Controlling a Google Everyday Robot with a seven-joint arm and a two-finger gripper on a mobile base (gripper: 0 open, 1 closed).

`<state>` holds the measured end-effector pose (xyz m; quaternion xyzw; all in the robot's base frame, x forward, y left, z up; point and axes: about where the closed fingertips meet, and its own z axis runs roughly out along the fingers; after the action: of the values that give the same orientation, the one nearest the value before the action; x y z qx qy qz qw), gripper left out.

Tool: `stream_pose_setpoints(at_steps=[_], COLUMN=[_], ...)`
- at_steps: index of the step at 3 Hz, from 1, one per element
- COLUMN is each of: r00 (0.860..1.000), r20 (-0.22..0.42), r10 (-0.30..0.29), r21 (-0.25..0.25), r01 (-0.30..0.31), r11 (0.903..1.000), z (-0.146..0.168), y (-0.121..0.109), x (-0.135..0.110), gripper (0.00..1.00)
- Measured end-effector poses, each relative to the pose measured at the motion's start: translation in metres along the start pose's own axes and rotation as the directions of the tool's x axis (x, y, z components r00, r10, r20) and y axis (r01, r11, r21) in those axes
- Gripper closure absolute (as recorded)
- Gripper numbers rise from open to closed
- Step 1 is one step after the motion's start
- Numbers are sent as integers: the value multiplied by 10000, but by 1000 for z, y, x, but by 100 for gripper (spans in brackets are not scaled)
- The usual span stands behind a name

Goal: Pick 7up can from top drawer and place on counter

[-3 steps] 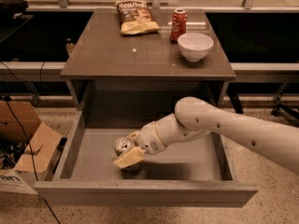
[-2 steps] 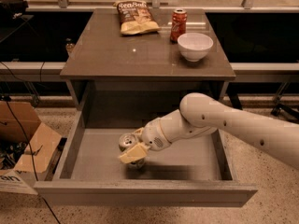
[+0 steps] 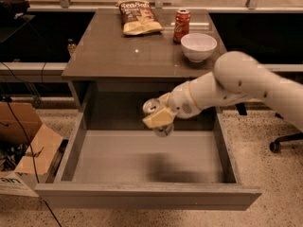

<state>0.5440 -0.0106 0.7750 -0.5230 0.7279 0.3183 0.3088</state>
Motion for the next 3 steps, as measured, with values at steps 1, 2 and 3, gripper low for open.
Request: stream_pose_setpoints(at_steps=[1,2,3], r00=[9970,9836,9517], r20=[424,1545,2847], r10=[-651,-926,-1152], r21=[766,1275,1447], r01=[617,731,761], r11=[9952,9891,9865], z=[-57,-92,-113], y=[-30,-56,-77], x=[-45,-95,-146], gripper=[100,100,100])
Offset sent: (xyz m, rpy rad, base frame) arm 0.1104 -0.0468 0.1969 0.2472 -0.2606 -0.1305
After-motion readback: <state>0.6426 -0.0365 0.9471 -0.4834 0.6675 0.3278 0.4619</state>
